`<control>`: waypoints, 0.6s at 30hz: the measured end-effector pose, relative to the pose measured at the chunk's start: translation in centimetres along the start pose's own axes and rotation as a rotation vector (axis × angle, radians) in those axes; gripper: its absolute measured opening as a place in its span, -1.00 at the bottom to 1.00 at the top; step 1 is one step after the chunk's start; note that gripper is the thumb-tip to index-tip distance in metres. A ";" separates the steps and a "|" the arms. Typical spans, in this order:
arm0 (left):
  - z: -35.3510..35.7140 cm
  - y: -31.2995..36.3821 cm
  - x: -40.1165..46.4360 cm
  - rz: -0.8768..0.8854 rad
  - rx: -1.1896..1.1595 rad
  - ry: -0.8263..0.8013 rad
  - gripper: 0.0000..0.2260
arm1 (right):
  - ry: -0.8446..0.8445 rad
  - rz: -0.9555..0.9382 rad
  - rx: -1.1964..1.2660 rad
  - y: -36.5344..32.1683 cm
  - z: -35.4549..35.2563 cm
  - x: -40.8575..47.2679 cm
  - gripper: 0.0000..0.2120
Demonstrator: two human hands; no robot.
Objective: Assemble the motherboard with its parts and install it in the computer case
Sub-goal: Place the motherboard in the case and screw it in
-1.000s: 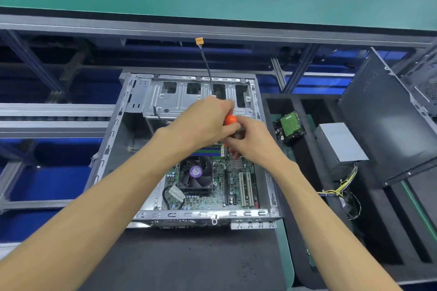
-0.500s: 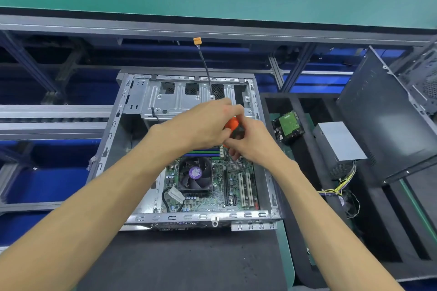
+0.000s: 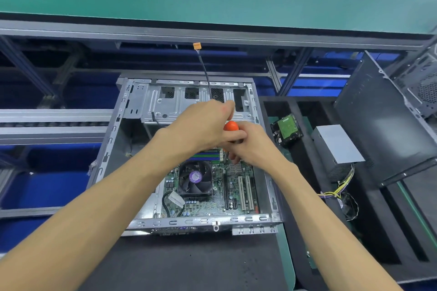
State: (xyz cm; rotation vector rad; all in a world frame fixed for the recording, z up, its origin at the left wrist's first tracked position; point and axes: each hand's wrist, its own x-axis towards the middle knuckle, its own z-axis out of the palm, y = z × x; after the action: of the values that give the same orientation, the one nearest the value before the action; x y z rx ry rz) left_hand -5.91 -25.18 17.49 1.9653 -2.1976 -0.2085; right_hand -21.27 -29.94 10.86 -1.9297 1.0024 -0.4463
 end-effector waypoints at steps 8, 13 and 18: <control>-0.5 0.1 0.2 0.097 -0.094 -0.094 -0.73 | 0.001 -0.025 0.028 0.1 0.0 0.1 -0.90; 0.1 0.2 0.4 0.038 -0.079 -0.042 -0.76 | -0.003 -0.019 -0.028 0.4 0.0 -0.1 -0.82; -0.6 -0.1 0.6 0.094 -0.108 -0.104 -0.77 | 0.004 -0.007 -0.021 0.3 0.0 0.0 -0.85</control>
State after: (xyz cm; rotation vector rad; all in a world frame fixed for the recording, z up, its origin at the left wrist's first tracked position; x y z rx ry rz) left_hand -5.70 -25.74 18.05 1.8280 -2.2843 -0.4159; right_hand -21.39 -30.06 10.56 -1.9522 1.0063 -0.4455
